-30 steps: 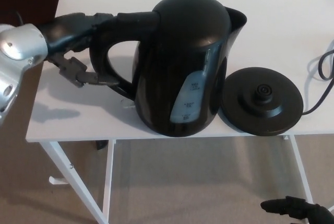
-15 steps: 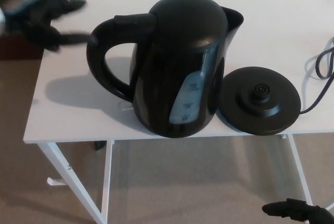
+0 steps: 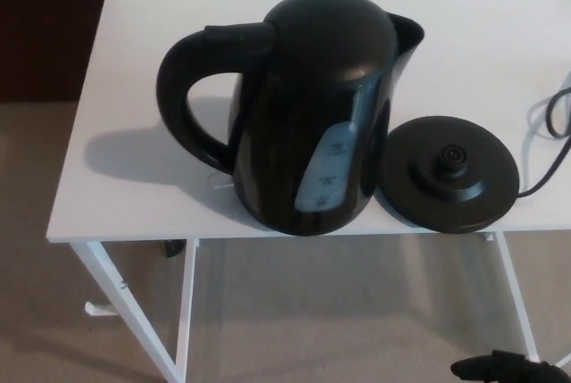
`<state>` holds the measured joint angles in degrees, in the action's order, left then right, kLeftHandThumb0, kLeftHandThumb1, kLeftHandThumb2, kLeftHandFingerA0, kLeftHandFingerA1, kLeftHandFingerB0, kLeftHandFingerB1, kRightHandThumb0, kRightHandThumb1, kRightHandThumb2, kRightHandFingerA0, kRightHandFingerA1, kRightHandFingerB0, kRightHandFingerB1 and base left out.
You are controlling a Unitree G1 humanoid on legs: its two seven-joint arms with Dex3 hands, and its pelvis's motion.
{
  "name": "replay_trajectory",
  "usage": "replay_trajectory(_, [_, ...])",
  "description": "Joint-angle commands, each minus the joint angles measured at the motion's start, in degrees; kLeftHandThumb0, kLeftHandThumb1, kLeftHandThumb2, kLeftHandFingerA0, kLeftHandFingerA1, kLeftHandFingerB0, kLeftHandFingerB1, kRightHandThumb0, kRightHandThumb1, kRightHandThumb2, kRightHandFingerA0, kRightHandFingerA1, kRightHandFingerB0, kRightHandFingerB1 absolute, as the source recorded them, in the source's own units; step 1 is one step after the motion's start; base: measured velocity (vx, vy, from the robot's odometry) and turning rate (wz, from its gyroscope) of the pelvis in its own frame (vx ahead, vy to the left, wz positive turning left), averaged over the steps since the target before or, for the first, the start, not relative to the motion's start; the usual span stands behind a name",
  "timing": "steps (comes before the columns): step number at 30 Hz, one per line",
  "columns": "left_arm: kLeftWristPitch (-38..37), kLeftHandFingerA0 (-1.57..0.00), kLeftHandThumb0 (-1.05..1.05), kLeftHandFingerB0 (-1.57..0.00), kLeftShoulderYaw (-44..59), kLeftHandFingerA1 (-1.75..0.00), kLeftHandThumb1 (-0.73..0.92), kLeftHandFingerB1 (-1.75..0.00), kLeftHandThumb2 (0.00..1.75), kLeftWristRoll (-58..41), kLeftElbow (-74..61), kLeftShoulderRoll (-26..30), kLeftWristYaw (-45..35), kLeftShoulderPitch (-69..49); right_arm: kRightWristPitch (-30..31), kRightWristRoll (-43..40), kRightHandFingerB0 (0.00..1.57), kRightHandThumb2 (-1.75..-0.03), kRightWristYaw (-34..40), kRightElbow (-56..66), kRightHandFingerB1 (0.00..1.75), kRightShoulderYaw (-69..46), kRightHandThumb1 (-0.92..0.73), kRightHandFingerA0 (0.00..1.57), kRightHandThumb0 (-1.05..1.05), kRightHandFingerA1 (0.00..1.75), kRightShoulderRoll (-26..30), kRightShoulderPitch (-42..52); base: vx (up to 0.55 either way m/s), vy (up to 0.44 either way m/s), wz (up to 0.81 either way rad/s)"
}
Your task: The robot walk towards a table in front and uses its left hand to pick up the pot from the base and places it on the table
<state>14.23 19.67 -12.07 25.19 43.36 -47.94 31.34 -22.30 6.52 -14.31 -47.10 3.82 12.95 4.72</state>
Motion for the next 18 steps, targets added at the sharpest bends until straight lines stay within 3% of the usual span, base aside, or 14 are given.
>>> replay_trajectory(1, [-5.64, 0.00, -0.72, 0.00, 12.11, 0.00, 0.49, 0.00, 0.56, -8.42, -4.67, -5.74, -3.79, -25.05, -1.79, -1.97, 0.67, -0.60, -1.08, -3.50, 0.42, -1.76, -0.46, 0.88, -0.64, 0.48, 1.08, 2.20, 0.00, 0.000, 0.00])
replay_trajectory(2, [-7.87, 0.00, -0.71, 0.00, 13.52, -0.04, 0.43, 0.00, 0.76, -8.67, -4.52, -10.00, -2.73, -31.78, -0.90, -2.61, 0.67, -0.59, -0.68, -4.21, 0.42, -2.42, -0.46, 0.87, -0.63, 0.47, 0.58, 2.02, 0.00, 0.000, 0.00])
replay_trajectory(5, [-12.13, 0.00, -0.71, 0.00, 13.54, -0.09, 0.44, -0.04, 0.77, -7.87, -3.45, -16.79, -0.70, -40.40, -1.28, -3.09, 0.67, -0.59, -0.19, -5.93, 0.42, -3.27, -0.46, 0.86, -0.63, 0.47, 0.54, 2.30, 0.00, 0.000, 0.00])
replay_trajectory(6, [-14.03, 0.00, -0.61, 0.00, 13.64, -0.19, 0.40, -0.15, 0.76, -6.94, -1.07, -20.31, 2.40, -43.37, -1.76, -3.90, 0.57, -0.82, -0.07, -6.53, 0.52, -4.06, -0.40, 0.85, -0.56, 0.64, 0.24, 2.29, 0.00, 0.000, 0.00])
replay_trajectory(8, [-14.91, 0.00, -0.61, 0.00, 13.69, -0.19, 0.40, -0.15, 0.76, -6.42, -0.41, -22.22, 3.87, -44.98, -2.05, -4.19, 0.57, -0.82, -0.14, -7.15, 0.52, -4.49, -0.40, 0.85, -0.56, 0.64, 0.22, 2.18, 0.00, 0.000, 0.00])
replay_trajectory(9, [-16.18, 0.00, -0.55, 0.00, 14.24, -0.22, 0.38, -0.16, 0.73, -6.25, 2.94, -24.64, 5.54, -46.76, -1.92, -5.04, 0.67, -0.59, -0.11, -7.88, 0.42, -5.35, -0.44, 0.84, -0.62, 0.47, -0.28, 1.98, 0.00, 0.000, 0.00])
replay_trajectory(10, [-17.27, 0.00, -0.53, 0.00, 14.22, -0.27, 0.38, -0.21, 0.75, -5.02, 4.96, -26.59, 8.42, -48.52, -1.55, -6.20, 0.66, -0.59, -0.10, -8.63, 0.42, -6.46, -0.43, 0.82, -0.63, 0.47, -1.01, 1.53, 0.00, 0.000, 0.00])
replay_trajectory(12, [-17.26, 0.00, -0.54, 0.00, 13.59, -0.26, 0.39, -0.20, 0.75, -3.36, 6.69, -27.06, 10.55, -49.10, -1.42, -6.44, 0.64, -0.60, 0.30, -9.57, 0.42, -7.41, -0.42, 0.79, -0.65, 0.46, -1.51, 0.66, 0.00, 0.000, 0.00])
replay_trajectory(13, [-16.90, 0.00, -0.53, 0.00, 13.36, -0.28, 0.42, -0.22, 0.78, -3.12, 7.17, -27.43, 10.82, -49.51, -1.22, -7.36, 0.58, -0.76, 0.48, -9.93, 0.49, -8.60, -0.40, 0.72, -0.69, 0.53, -1.97, 0.18, 0.00, 0.000, 0.00])
replay_trajectory(15, [-17.72, 0.00, -0.54, 0.00, 13.00, -0.31, 0.45, -0.23, 0.80, -2.28, 6.87, -28.17, 11.87, -50.43, -1.79, -7.21, 0.56, -0.78, 0.68, -10.28, 0.48, -9.56, -0.41, 0.69, -0.74, 0.53, -2.03, -0.14, 0.00, 0.000, 0.00])
replay_trajectory(16, [-18.65, 0.00, -0.57, 0.00, 12.97, -0.31, 0.47, -0.23, 0.81, -1.94, 7.75, -28.07, 12.31, -50.08, -1.81, -7.23, 0.59, -0.57, 0.71, -10.50, 0.38, -10.00, -0.49, 0.73, -0.68, 0.43, -2.26, -0.60, 0.00, 0.000, 0.00])
replay_trajectory(17, [-19.11, -0.02, -0.63, -0.02, 12.77, -0.30, 0.48, -0.22, 0.82, -1.44, 8.60, -27.83, 13.13, -49.79, -1.86, -7.17, 0.49, -0.80, 0.73, -10.49, 0.46, -10.38, -0.42, 0.61, -0.74, 0.52, -2.35, -0.69, 0.00, 0.000, 0.00])
replay_trajectory(18, [-19.19, -0.03, -0.65, -0.03, 12.70, -0.29, 0.48, -0.22, 0.82, -1.33, 9.00, -27.76, 13.52, -49.66, -2.02, -7.14, 0.54, -0.57, 0.77, -10.59, 0.37, -10.65, -0.52, 0.65, -0.72, 0.41, -2.48, -0.69, 0.00, 0.000, 0.06])
